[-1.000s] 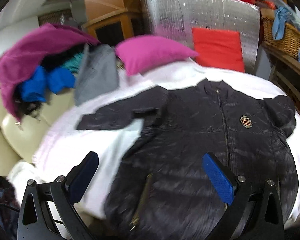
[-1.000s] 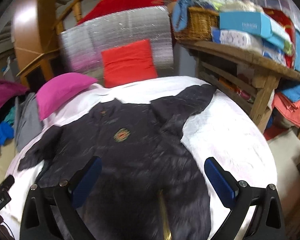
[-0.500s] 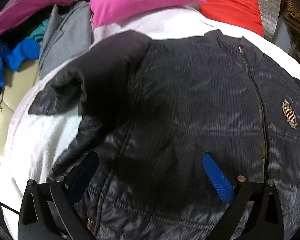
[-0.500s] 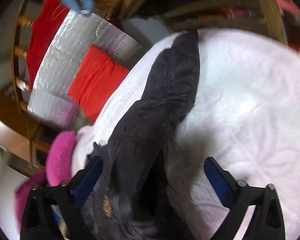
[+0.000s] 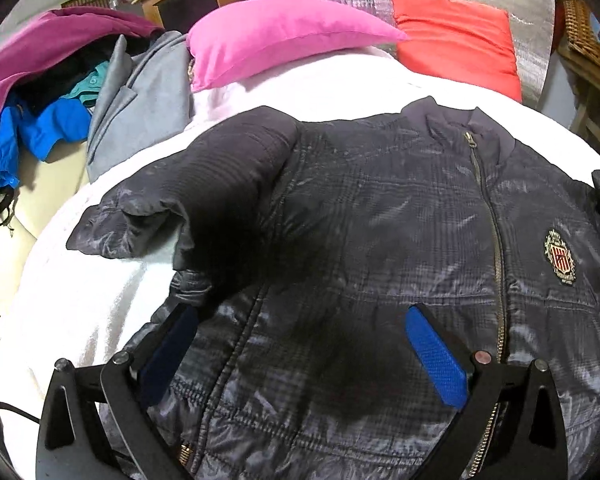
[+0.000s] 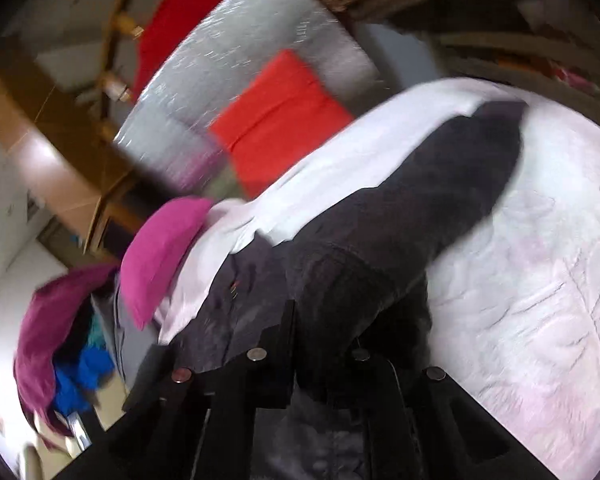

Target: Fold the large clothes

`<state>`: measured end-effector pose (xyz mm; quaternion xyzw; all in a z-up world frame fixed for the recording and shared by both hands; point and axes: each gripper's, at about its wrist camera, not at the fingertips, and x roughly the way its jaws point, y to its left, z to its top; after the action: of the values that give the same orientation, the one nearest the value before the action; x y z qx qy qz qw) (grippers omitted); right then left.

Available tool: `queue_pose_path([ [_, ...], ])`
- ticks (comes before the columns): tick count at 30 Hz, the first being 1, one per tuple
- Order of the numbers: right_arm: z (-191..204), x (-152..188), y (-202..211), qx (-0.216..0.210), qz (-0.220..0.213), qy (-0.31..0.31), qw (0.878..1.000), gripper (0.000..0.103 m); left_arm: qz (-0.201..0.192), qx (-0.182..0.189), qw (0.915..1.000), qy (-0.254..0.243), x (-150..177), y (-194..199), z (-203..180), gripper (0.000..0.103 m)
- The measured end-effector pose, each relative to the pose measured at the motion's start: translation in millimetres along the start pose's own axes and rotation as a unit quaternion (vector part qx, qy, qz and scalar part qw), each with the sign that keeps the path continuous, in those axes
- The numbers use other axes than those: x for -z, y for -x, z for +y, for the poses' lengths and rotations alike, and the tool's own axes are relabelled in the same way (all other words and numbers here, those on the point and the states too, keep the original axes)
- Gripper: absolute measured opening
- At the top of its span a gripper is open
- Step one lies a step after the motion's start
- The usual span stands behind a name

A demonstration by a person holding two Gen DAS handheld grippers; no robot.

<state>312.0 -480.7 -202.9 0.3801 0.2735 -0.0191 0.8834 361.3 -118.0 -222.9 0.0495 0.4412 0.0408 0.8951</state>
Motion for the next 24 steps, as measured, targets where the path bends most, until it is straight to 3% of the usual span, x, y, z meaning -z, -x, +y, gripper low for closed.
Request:
queue_pose_path([
  [4,-15.3,10.9,-31.5,0.016,0.083,-0.040,0.996,0.018,0.001,0.001,1.0000,-0.006,2.5,2.8,4.0,0.103],
  [6,-35.1,8.3,-33.2,0.001,0.089,-0.089,0.992,0.035,0.001,-0.001,1.0000,-0.008,1.1,0.0,8.1,0.103],
  [8,-57.6,-0.6,-19.5,-0.012,0.040,-0.134,0.990,0.081,0.001,-0.001,1.0000,-0.004,-1.2,-5.8,13.2,0.103],
  [10,-74.4,-14.0,-8.4,-0.010,-0.014,-0.159,0.987,0.091,0.001,0.002,1.0000,-0.001,-3.1,-7.0,14.6,0.103],
  [14,-119.3,-24.1,-18.4,-0.015,-0.031,-0.226,0.973,0.086,-0.007,0.001,0.9999,-0.011,-6.1,-7.8,6.6,0.103],
  [15,-129.9,-25.3,-24.7,-0.016,-0.030,-0.243,0.969,0.082,-0.009,0.001,0.9998,-0.015,-6.4,-7.8,4.1,0.103],
  [17,-149.4,-30.5,-34.4,-0.020,-0.027,-0.268,0.963,0.060,-0.011,0.002,0.9997,-0.021,-6.8,-8.1,-0.9,0.103],
  [18,-154.4,-30.7,-40.6,-0.020,-0.025,-0.274,0.961,0.056,-0.013,0.004,0.9996,-0.023,-6.7,-8.0,-2.7,0.103],
  [24,-165.3,-52.6,-57.0,0.002,-0.045,-0.265,0.963,0.053,-0.025,-0.002,0.9989,-0.040,-6.0,-9.5,-12.4,0.103],
])
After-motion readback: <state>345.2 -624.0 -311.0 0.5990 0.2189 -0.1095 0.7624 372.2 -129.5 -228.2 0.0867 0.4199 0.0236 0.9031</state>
